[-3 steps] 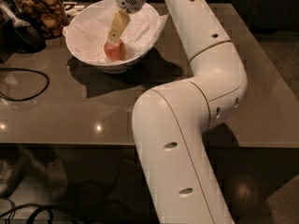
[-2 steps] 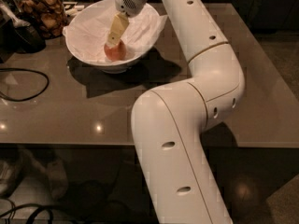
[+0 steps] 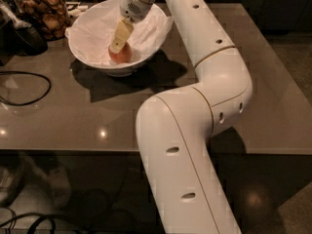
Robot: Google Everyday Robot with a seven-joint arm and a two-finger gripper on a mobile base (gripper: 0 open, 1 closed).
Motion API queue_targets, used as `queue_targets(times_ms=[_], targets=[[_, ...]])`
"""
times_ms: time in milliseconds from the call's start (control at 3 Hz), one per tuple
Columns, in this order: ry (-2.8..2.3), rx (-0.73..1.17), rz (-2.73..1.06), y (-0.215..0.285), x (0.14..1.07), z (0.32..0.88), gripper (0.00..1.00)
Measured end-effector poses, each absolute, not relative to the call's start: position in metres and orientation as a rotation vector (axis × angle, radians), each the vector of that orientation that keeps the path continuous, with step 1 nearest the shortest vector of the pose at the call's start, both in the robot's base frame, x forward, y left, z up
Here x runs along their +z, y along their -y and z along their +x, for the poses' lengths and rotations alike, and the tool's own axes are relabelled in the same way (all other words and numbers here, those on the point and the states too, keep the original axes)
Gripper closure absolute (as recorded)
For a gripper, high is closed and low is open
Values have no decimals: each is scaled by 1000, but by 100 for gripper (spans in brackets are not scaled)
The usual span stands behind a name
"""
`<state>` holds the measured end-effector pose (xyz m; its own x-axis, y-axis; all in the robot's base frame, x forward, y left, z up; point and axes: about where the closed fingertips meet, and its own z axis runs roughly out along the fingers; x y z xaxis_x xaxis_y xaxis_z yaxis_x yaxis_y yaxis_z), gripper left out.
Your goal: Pick apple from white bowl
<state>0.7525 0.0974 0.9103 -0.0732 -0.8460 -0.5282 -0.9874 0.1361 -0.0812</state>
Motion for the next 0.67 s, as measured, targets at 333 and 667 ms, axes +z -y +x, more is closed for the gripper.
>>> queue_targets(times_ms=[333, 667], targets=[[-1974, 434, -1752, -98, 904, 754, 27], [-1974, 451, -1748, -99, 899, 755, 27]])
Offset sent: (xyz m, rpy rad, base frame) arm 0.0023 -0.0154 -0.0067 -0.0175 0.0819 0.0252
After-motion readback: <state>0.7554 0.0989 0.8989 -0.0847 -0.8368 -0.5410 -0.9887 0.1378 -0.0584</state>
